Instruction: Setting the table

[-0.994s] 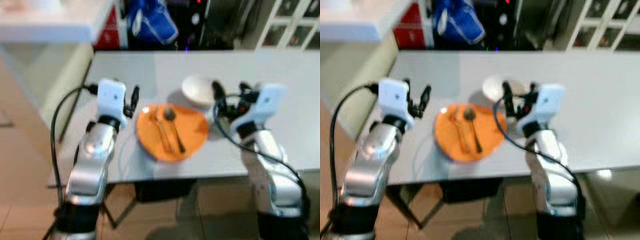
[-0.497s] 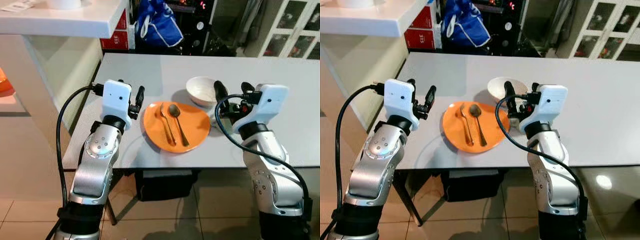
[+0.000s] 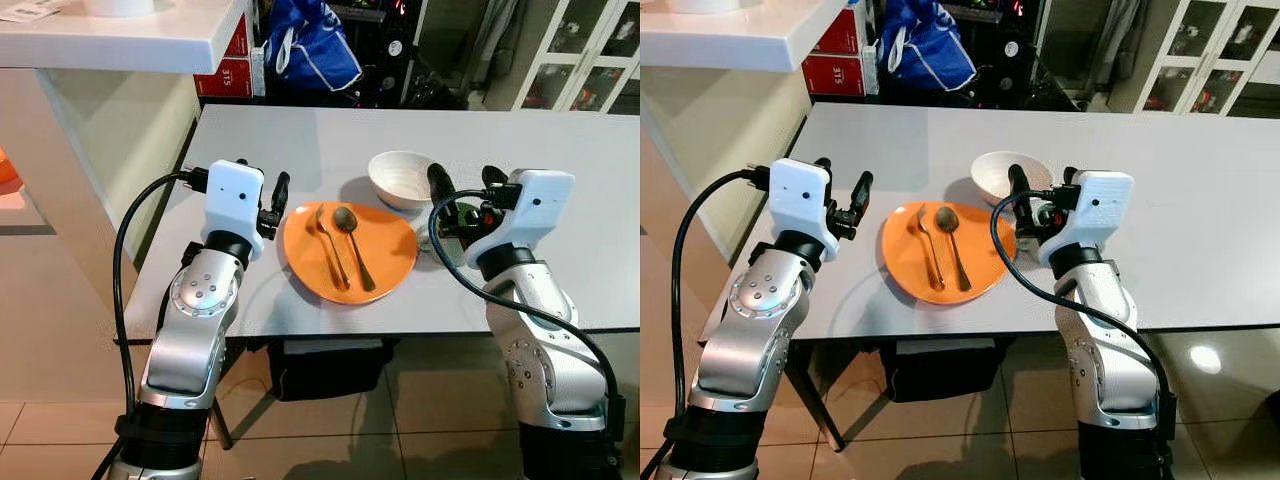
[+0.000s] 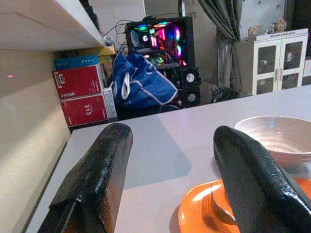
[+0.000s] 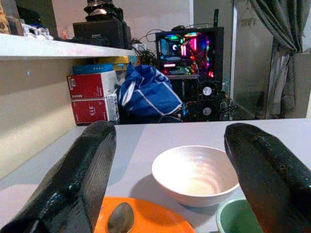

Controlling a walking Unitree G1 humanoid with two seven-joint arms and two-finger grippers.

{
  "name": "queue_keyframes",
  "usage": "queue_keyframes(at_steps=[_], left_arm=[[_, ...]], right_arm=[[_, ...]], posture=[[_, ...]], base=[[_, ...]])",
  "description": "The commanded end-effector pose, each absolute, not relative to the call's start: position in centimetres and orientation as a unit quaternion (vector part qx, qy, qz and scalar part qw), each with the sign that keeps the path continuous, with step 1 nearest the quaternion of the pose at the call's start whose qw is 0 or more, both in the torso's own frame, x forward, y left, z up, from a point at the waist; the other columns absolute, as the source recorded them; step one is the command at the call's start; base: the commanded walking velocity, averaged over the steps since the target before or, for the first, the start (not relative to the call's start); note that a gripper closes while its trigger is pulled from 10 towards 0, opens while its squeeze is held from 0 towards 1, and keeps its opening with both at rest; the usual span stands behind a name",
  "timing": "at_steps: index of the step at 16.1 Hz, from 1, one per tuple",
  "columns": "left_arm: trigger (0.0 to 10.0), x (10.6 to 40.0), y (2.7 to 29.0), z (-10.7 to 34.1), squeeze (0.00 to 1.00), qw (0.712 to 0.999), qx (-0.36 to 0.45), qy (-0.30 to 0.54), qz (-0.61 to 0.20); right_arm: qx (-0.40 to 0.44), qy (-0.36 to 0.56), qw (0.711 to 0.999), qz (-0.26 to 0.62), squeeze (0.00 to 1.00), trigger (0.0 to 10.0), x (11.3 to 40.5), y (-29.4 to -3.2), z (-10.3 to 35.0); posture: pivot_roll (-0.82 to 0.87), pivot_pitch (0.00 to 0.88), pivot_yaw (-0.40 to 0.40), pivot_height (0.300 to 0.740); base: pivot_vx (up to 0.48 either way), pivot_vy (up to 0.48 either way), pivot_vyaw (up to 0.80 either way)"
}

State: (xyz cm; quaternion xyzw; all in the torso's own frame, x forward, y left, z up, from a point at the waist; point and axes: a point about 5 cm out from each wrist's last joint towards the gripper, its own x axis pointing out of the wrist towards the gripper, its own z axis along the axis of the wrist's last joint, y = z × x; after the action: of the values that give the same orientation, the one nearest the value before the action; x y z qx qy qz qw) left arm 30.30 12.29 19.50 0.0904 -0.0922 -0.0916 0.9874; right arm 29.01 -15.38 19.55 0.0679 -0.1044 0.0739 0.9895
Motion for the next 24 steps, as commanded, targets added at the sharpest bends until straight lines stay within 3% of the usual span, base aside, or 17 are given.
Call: queue_keyframes(at_steps=[1, 24], left_arm=[[10.0, 30.35, 12.17, 19.47, 0.00, 0.987, 0.092, -0.094, -0.091], [10.0, 30.25, 12.39, 19.27, 0.00, 0.988, 0.094, -0.089, -0.086]], right_arm=[[0.061, -0.100, 0.991, 0.072, 0.00, 10.0, 29.21, -15.48, 19.48], [0.058, -0.088, 0.992, 0.070, 0.00, 10.0, 29.06, -15.46, 19.12]], posture=[[-0.03, 0.000, -0.031, 0.740], [-0.03, 0.000, -0.026, 0.740]], base=[[0.000, 0.000, 0.00], [0.000, 0.000, 0.00]])
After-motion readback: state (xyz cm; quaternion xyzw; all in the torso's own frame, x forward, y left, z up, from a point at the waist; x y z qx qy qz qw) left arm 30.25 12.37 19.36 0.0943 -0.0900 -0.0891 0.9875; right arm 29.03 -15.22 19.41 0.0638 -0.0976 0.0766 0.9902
